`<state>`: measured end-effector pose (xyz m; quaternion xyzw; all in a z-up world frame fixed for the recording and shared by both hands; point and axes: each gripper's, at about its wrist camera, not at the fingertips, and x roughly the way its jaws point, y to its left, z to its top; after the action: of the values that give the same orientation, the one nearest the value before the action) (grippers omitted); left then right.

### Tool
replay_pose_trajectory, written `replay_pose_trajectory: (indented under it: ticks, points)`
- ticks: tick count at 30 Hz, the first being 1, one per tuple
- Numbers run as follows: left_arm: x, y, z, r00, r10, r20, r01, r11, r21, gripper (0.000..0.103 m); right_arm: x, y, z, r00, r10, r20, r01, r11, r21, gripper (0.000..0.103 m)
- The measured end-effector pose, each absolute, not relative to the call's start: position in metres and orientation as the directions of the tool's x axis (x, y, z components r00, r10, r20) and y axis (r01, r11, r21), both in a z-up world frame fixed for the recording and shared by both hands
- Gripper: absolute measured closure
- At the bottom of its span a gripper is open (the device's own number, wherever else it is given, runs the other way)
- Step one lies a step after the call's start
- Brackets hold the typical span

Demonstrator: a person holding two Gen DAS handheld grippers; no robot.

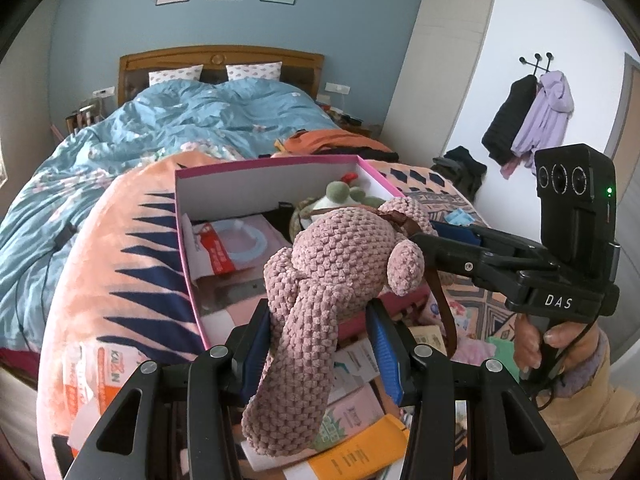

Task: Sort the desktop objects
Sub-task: 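Lift the pink knitted bunny and carry it over the box with right tool, then lower the pink knitted bunny into the box with the right tool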

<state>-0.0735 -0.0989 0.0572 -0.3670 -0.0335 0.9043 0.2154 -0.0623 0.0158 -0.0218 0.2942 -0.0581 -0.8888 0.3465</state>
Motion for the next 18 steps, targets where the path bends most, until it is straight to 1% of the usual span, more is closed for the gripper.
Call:
replay_pose_trajectory:
  ticks: [13, 18]
  points:
    - [-0.101, -0.099, 0.063, -0.646, 0.375, -0.665, -0.343, -0.921, -0.186, 0.056, -0.095, 0.013, -0.018, -0.585, -0.648, -0.487, 0.568, -0.757, 0.324, 0.052]
    - [-0.114, -0.102, 0.065, -0.645, 0.366, -0.671, -0.332, -0.925, -0.185, 0.055, -0.105, 0.009, -0.014, -0.59, -0.64, -0.492, 0.572, -0.762, 0.305, 0.052]
